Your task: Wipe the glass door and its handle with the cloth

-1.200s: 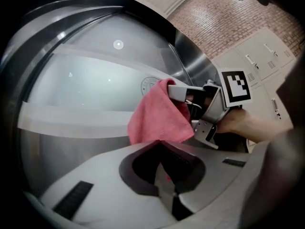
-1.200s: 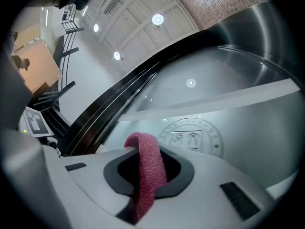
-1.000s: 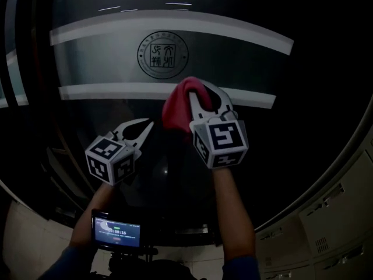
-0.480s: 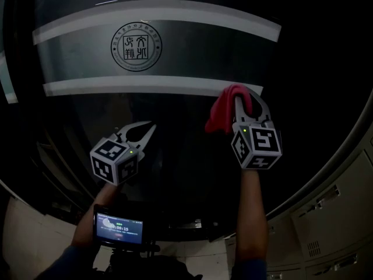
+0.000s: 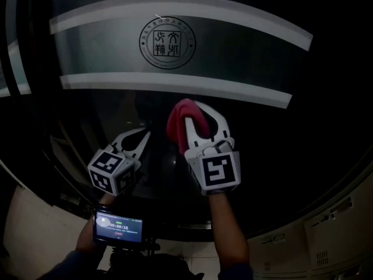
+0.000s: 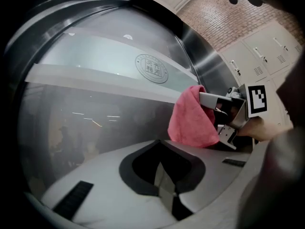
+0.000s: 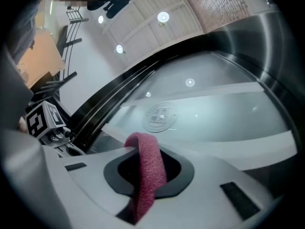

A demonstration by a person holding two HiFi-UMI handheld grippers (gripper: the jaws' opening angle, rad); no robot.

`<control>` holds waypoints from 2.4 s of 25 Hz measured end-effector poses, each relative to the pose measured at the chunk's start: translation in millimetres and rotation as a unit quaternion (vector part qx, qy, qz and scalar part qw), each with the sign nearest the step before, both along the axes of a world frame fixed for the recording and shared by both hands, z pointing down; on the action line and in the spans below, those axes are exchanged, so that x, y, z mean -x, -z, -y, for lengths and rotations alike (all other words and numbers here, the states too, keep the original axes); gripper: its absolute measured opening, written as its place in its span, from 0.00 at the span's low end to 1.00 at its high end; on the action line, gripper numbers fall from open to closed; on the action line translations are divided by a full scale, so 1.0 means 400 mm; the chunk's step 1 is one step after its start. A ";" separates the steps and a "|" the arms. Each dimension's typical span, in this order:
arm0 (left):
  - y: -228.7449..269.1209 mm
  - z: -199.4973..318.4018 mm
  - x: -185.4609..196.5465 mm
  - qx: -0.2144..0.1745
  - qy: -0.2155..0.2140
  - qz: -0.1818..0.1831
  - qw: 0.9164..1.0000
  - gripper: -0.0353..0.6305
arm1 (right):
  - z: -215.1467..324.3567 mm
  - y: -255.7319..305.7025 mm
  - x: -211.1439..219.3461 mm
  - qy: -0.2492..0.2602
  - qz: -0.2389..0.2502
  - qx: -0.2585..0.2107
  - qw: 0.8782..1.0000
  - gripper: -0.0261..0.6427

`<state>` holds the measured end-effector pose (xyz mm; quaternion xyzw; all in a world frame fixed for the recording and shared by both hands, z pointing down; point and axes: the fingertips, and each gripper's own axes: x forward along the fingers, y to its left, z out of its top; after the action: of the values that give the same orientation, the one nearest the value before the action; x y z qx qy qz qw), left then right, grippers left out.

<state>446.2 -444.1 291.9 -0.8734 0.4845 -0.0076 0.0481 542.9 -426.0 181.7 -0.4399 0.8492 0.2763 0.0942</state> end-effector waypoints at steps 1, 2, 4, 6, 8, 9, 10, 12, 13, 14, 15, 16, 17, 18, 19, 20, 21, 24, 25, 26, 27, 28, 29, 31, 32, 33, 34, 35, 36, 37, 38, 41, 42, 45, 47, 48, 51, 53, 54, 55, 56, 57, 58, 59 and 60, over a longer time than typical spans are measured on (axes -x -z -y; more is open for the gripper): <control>-0.009 -0.007 0.038 0.001 0.008 0.000 1.000 0.07 | -0.001 -0.023 0.062 0.015 0.000 0.008 1.000 0.08; -0.016 -0.014 0.079 0.001 0.017 0.001 1.000 0.07 | 0.000 -0.047 0.125 0.031 0.002 0.018 0.999 0.08; -0.027 -0.034 0.164 -0.004 0.039 0.005 0.999 0.07 | 0.005 -0.094 0.256 0.065 0.007 0.041 0.997 0.08; -0.043 -0.058 0.239 -0.010 0.059 0.017 0.998 0.07 | 0.006 -0.130 0.382 0.092 0.012 0.053 0.994 0.08; -0.061 -0.078 0.301 -0.009 0.075 0.029 0.997 0.07 | 0.006 -0.154 0.490 0.112 0.015 0.055 0.992 0.08; -0.073 -0.085 0.332 -0.007 0.081 0.031 0.996 0.07 | 0.006 -0.164 0.539 0.120 0.015 0.056 0.991 0.08; -0.083 -0.090 0.363 -0.003 0.085 0.029 0.996 0.07 | 0.006 -0.175 0.584 0.128 0.014 0.060 0.990 0.08; -0.095 -0.096 0.420 0.005 0.093 0.022 0.995 0.07 | 0.012 -0.191 0.659 0.140 0.015 0.070 0.988 0.08; -0.097 -0.095 0.445 0.006 0.096 0.022 0.995 0.07 | 0.018 -0.195 0.687 0.143 0.016 0.074 0.987 0.08; -0.098 -0.094 0.465 0.005 0.097 0.023 0.995 0.07 | 0.024 -0.197 0.710 0.145 0.018 0.077 0.986 0.08; -0.099 -0.092 0.479 0.004 0.097 0.025 0.995 0.07 | 0.029 -0.199 0.727 0.145 0.020 0.077 0.986 0.08; -0.101 -0.090 0.490 0.004 0.096 0.025 0.995 0.07 | 0.034 -0.201 0.738 0.144 0.021 0.078 0.986 0.08; -0.103 -0.089 0.496 0.005 0.094 0.024 0.995 0.07 | 0.038 -0.204 0.743 0.141 0.022 0.078 0.987 0.08; -0.105 -0.089 0.499 0.006 0.091 0.023 0.996 0.07 | 0.041 -0.207 0.740 0.137 0.024 0.078 0.987 0.08; -0.107 -0.087 0.498 0.006 0.088 0.021 0.996 0.07 | 0.044 -0.208 0.730 0.131 0.028 0.079 0.988 0.08; -0.110 -0.085 0.492 0.007 0.084 0.020 0.996 0.07 | 0.046 -0.206 0.711 0.124 0.036 0.080 0.988 0.08; -0.112 -0.081 0.480 0.008 0.079 0.020 0.997 0.07 | 0.049 -0.203 0.685 0.117 0.045 0.082 0.989 0.08; -0.115 -0.067 0.411 0.004 0.059 0.025 0.998 0.07 | 0.066 -0.194 0.571 0.080 0.069 0.084 0.991 0.08; -0.116 -0.063 0.381 0.003 0.050 0.023 0.998 0.07 | 0.072 -0.192 0.526 0.064 0.074 0.083 0.992 0.08; -0.119 -0.060 0.348 0.004 0.040 0.021 0.999 0.07 | 0.077 -0.192 0.480 0.048 0.078 0.083 0.992 0.08; -0.122 -0.056 0.314 0.005 0.030 0.019 0.999 0.07 | 0.080 -0.193 0.431 0.033 0.081 0.084 0.993 0.08; -0.126 -0.052 0.280 0.007 0.022 0.017 1.000 0.07 | 0.084 -0.195 0.380 0.018 0.084 0.084 0.993 0.08; -0.129 -0.049 0.247 0.009 0.014 0.015 1.000 0.07 | 0.088 -0.197 0.327 0.002 0.087 0.082 0.993 0.08; -0.134 -0.041 0.183 0.011 0.002 0.010 1.000 0.07 | 0.098 -0.198 0.212 -0.030 0.092 0.069 0.993 0.08; -0.135 -0.038 0.153 0.011 -0.002 0.008 1.000 0.07 | 0.101 -0.198 0.155 -0.046 0.094 0.064 0.992 0.08; -0.136 -0.033 0.124 0.010 -0.006 0.007 1.000 0.07 | 0.100 -0.196 0.098 -0.061 0.096 0.061 0.992 0.08; -0.136 -0.029 0.096 0.009 -0.009 0.005 1.000 0.07 | 0.098 -0.192 0.041 -0.074 0.099 0.057 0.991 0.08; -0.136 -0.025 0.071 0.008 -0.011 0.003 1.000 0.07 | 0.095 -0.189 -0.016 -0.088 0.104 0.055 0.989 0.08; -0.136 -0.019 0.047 0.007 -0.011 0.002 1.000 0.07 | 0.092 -0.187 -0.075 -0.101 0.111 0.054 0.987 0.08; -0.137 -0.014 0.024 0.007 -0.011 0.001 1.000 0.07 | 0.088 -0.186 -0.135 -0.115 0.119 0.054 0.985 0.08; -0.140 -0.010 0.002 0.008 -0.012 -0.001 1.000 0.07 | 0.084 -0.186 -0.194 -0.128 0.128 0.053 0.982 0.08; -0.147 0.002 -0.062 0.012 -0.014 -0.007 1.000 0.07 | 0.080 -0.200 -0.347 -0.168 0.139 0.061 0.974 0.08; -0.149 0.005 -0.084 0.012 -0.016 -0.007 1.000 0.07 | 0.080 -0.206 -0.388 -0.178 0.140 0.063 0.972 0.08; -0.155 0.007 -0.146 0.011 -0.024 -0.004 1.000 0.07 | 0.077 -0.222 -0.481 -0.204 0.134 0.066 0.967 0.08; -0.160 0.007 -0.172 0.012 -0.026 -0.004 1.000 0.07 | 0.075 -0.234 -0.521 -0.216 0.130 0.069 0.965 0.08; -0.163 0.008 -0.180 0.013 -0.025 -0.006 1.000 0.07 | 0.075 -0.241 -0.534 -0.219 0.130 0.071 0.964 0.08; -0.169 0.013 -0.193 0.016 -0.022 -0.010 1.000 0.07 | 0.079 -0.257 -0.553 -0.218 0.131 0.078 0.964 0.08; -0.171 0.016 -0.200 0.016 -0.022 -0.010 1.000 0.07 | 0.078 -0.261 -0.546 -0.215 0.128 0.079 0.965 0.08; -0.171 0.016 -0.200 0.016 -0.022 -0.009 1.000 0.07 | 0.077 -0.261 -0.535 -0.211 0.128 0.080 0.966 0.08; -0.172 0.016 -0.196 0.016 -0.020 -0.008 1.000 0.07 | 0.074 -0.261 -0.519 -0.205 0.130 0.080 0.967 0.08; -0.173 0.015 -0.187 0.016 -0.017 -0.006 1.000 0.07 | 0.072 -0.261 -0.495 -0.197 0.133 0.081 0.968 0.08; -0.175 0.013 -0.172 0.017 -0.011 -0.005 1.000 0.07 | 0.069 -0.261 -0.463 -0.186 0.135 0.081 0.970 0.08; -0.177 0.011 -0.152 0.018 -0.004 -0.003 1.000 0.07 | 0.067 -0.260 -0.423 -0.172 0.136 0.081 0.972 0.08; -0.179 0.010 -0.128 0.019 0.004 -0.002 1.000 0.07 | 0.065 -0.258 -0.378 -0.156 0.136 0.078 0.975 0.08; -0.181 0.009 -0.101 0.020 0.012 -0.001 1.000 0.07 | 0.064 -0.257 -0.328 -0.138 0.136 0.075 0.978 0.08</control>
<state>486.7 -447.7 364.2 -0.8683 0.4948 -0.0172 0.0304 674.0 -451.5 284.5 -0.5925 0.7778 0.1595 0.1362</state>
